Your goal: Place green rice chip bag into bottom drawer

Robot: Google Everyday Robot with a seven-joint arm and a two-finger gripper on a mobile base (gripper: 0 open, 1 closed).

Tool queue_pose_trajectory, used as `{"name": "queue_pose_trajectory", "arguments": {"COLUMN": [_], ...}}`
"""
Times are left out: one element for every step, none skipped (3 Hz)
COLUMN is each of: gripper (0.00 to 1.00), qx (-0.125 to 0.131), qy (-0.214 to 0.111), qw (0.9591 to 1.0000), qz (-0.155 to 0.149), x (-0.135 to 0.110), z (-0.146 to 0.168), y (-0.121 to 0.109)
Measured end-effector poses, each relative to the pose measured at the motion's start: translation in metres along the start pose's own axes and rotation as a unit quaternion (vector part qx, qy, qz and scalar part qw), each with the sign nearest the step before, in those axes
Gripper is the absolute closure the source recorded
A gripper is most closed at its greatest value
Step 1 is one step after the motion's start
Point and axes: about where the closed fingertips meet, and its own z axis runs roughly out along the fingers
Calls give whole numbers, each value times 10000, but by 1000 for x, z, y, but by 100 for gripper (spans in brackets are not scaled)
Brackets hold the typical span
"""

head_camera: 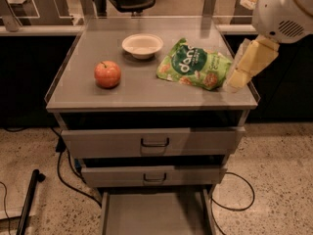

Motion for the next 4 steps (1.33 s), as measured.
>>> {"name": "queue_pose_trajectory", "arguments": {"gripper": [0, 0, 0, 0], "qx": [-77, -289, -504, -632], "qy": [-8, 46, 198, 301], "qw": [10000, 9995, 9985, 9975], "qz": [-53, -103, -54, 123], "x": [-2, -1, 6, 16], "z": [22, 69, 115, 152], "y": [-7, -20, -31, -44]}}
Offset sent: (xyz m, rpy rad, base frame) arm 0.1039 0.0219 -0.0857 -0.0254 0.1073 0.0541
